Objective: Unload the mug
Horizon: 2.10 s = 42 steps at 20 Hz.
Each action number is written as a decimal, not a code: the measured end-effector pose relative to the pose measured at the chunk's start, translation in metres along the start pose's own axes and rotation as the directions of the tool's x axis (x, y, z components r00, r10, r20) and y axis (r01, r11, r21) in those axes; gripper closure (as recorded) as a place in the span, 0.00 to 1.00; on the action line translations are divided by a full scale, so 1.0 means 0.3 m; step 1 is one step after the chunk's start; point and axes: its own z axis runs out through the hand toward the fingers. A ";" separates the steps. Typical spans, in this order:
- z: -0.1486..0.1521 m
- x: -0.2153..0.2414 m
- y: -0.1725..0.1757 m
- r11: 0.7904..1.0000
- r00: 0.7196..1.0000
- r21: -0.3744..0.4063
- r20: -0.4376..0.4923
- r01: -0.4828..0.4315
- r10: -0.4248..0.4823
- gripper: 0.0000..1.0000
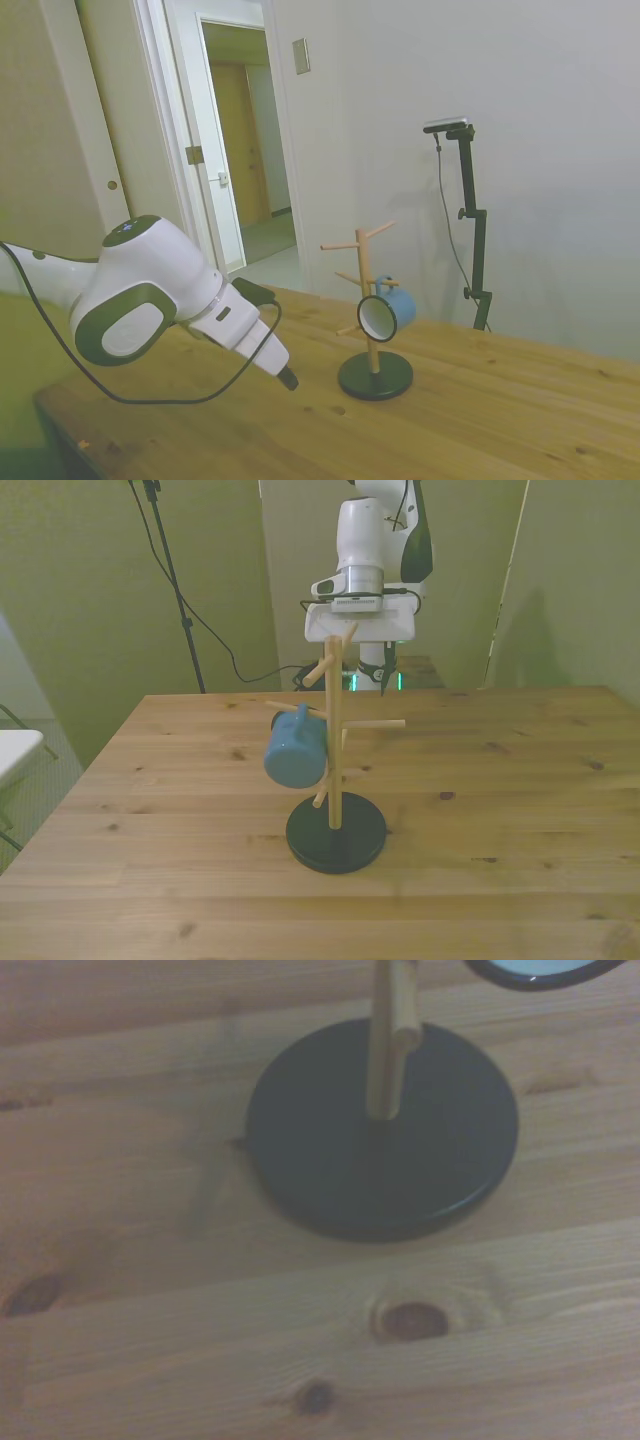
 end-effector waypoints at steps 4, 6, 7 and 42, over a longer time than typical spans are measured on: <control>0.018 0.067 0.044 0.999 0.998 0.046 -0.058 -0.008 0.011 0.00; 0.026 0.093 0.060 0.997 0.997 0.077 -0.082 -0.008 0.014 0.00; 0.027 0.107 0.066 0.996 0.996 0.094 -0.091 -0.008 0.016 0.00; 0.201 0.530 -0.162 0.981 0.955 0.163 -0.260 -0.104 0.145 0.00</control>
